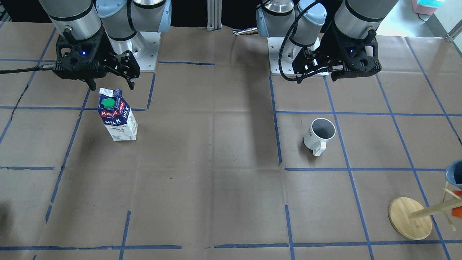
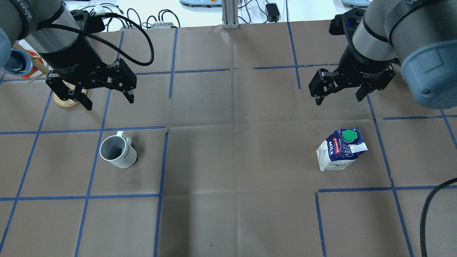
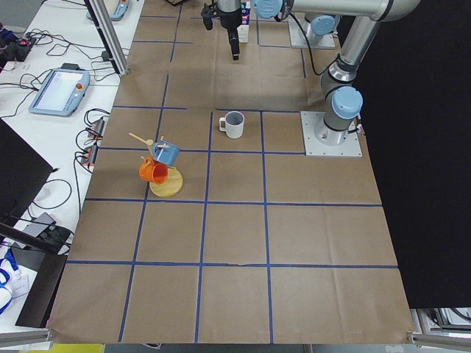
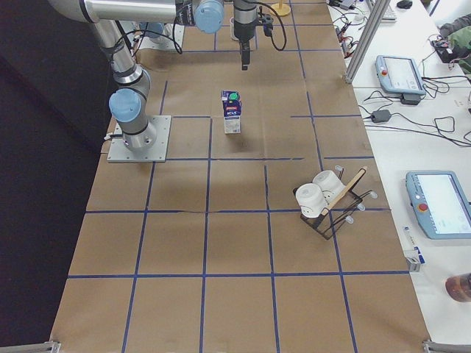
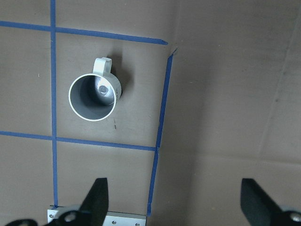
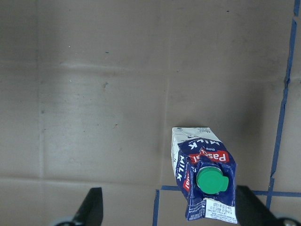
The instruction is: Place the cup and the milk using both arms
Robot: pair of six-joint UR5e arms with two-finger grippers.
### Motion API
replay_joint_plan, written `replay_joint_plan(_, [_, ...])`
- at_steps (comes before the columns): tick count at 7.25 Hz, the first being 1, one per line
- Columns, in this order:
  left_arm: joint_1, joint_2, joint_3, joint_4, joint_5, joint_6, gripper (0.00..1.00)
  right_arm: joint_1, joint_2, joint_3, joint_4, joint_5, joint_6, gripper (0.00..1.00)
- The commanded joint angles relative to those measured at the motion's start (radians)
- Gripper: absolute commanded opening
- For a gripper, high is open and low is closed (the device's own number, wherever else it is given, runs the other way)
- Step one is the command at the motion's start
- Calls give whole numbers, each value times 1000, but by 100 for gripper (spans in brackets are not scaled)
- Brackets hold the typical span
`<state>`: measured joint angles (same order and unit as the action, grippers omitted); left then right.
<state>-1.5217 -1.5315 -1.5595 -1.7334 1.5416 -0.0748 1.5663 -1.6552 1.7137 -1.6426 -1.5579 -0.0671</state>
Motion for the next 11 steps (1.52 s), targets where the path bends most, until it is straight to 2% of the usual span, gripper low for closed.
replay_joint_plan(1, [0,-1,-1,0,0,1,100,0,0,0,0,-1,0,100])
replay_joint_plan(10, [12,13,-42,8,2,19,100,-46,-11,-8,4,1,0,100])
replay_joint_plan(11, [38,5,-62,26,46,106,100,-45,-11,-14,4,4,1,100])
